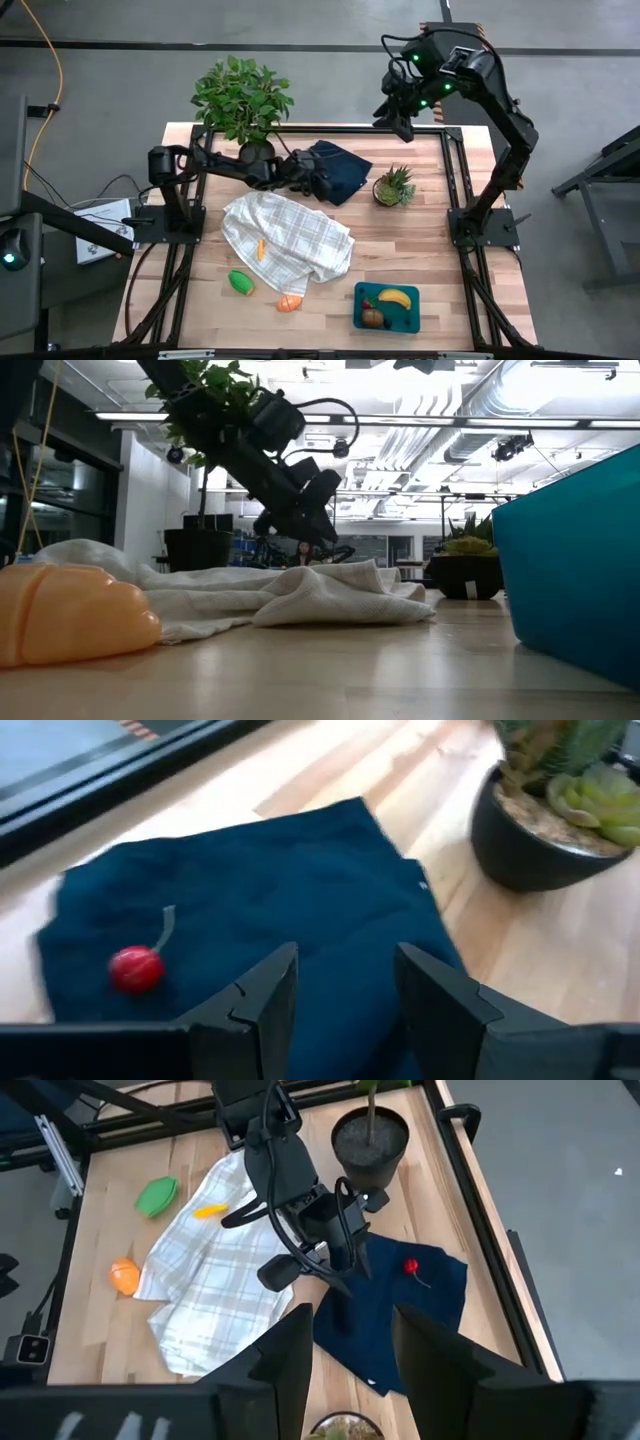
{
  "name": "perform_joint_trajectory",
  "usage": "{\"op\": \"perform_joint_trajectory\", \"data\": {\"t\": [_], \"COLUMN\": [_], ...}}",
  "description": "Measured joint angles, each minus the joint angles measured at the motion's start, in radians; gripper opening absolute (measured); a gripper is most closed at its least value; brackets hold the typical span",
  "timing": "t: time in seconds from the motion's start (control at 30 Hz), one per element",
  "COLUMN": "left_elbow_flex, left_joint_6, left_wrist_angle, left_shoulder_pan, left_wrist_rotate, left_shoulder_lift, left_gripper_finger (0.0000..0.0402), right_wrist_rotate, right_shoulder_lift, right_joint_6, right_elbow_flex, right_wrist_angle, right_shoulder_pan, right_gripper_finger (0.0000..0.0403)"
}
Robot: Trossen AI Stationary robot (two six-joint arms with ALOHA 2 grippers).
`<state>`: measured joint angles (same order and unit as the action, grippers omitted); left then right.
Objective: Pick and placing Produce into tupperware
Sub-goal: Move the left plant pot to the top left of the table
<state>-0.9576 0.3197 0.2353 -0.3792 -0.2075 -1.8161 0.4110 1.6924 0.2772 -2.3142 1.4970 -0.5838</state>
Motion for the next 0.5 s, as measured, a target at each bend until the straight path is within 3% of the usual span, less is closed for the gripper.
{"op": "perform_joint_trajectory", "data": {"t": [0.37, 0.5], "left_elbow_flex": [-0.013, -0.013], "left_joint_6": [-0.114, -0.105], "left_wrist_angle": [-0.001, -0.029], "left_shoulder_pan": [0.0, 0.0], "left_wrist_rotate": [0.014, -0.035], "left_shoulder_lift": [-0.014, -0.014], "left_gripper_finger": [0.0156, 0.0156], "right_wrist_rotate": [0.0, 0.0], "right_shoulder_lift": [0.0, 0.0], "right_joint_6": [0.0, -0.014], "right_elbow_flex": [0.0, 0.0], "right_wrist_angle": [0.01, 0.024], "right_shoulder_pan": [0.0, 0.002], "right_gripper_finger": [0.0129, 0.0129]}}
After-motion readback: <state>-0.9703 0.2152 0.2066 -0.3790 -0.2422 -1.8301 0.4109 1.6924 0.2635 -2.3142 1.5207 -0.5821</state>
